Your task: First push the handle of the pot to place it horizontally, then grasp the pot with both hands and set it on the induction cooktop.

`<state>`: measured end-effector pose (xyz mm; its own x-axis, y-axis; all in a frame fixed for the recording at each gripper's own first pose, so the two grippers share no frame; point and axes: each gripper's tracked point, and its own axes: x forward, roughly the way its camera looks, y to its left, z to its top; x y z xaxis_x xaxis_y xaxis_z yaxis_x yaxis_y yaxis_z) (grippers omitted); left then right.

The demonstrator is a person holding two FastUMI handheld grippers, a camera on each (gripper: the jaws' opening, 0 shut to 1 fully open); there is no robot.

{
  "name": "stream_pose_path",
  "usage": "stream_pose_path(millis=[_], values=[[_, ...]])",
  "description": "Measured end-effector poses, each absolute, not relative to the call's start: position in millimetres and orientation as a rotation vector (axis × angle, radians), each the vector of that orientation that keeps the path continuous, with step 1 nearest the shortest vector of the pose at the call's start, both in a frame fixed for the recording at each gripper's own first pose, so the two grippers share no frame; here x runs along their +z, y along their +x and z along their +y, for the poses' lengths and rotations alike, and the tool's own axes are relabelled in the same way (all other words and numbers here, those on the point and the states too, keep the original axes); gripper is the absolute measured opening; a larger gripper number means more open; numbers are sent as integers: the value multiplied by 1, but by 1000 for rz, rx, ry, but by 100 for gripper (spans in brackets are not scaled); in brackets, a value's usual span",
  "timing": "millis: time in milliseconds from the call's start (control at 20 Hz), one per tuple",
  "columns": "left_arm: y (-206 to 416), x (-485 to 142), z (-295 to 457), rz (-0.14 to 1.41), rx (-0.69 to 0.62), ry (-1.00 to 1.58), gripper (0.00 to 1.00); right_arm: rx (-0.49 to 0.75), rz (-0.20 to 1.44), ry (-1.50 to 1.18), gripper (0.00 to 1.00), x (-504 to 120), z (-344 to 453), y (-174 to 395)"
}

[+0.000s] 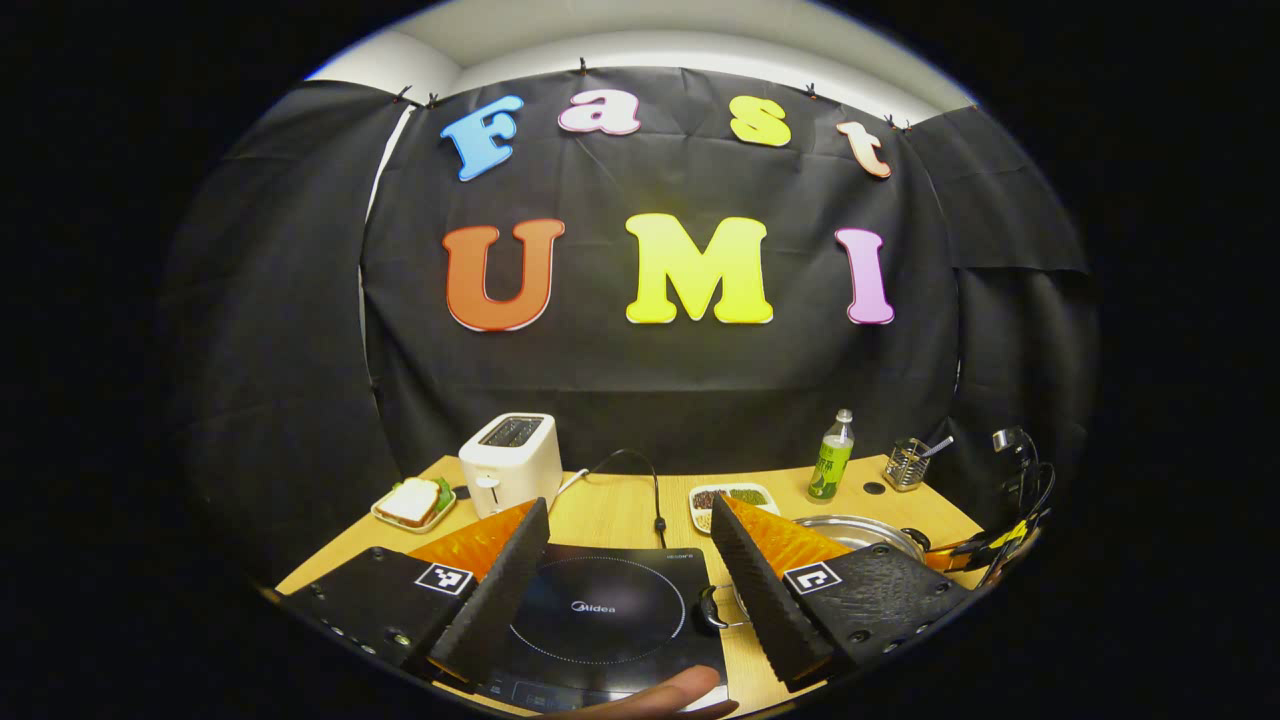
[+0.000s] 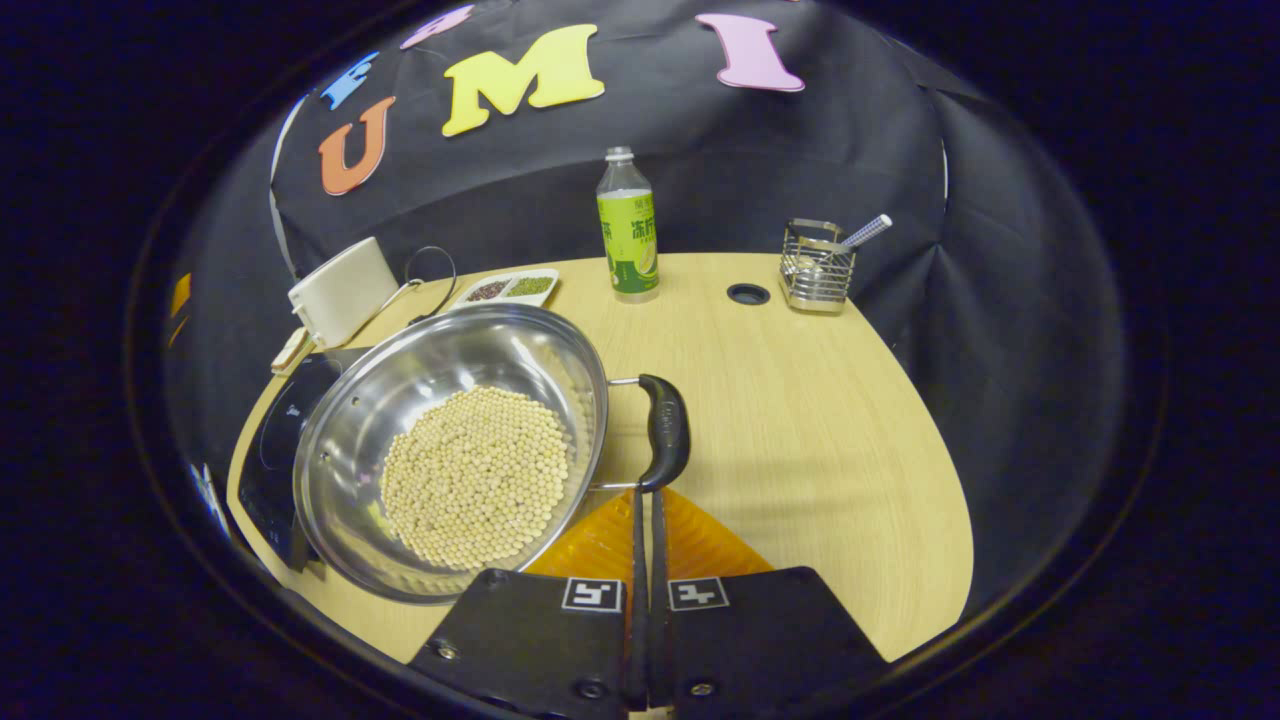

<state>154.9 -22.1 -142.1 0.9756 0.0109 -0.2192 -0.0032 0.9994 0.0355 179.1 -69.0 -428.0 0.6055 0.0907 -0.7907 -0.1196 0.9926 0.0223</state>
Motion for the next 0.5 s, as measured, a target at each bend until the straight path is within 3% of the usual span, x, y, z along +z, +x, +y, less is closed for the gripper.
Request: stream_pose_path(millis=[50,250,500], values=[[158,-152,-24,245,-1,18,100,112,898,-32,2,-423,-72,179],[168,-192,-26,345,2,-10,97,82,759,-80,10,-389,-85,186],[178,-234,-45,468,-27,-63,95,77,666,-122,74,-364,-84,197]])
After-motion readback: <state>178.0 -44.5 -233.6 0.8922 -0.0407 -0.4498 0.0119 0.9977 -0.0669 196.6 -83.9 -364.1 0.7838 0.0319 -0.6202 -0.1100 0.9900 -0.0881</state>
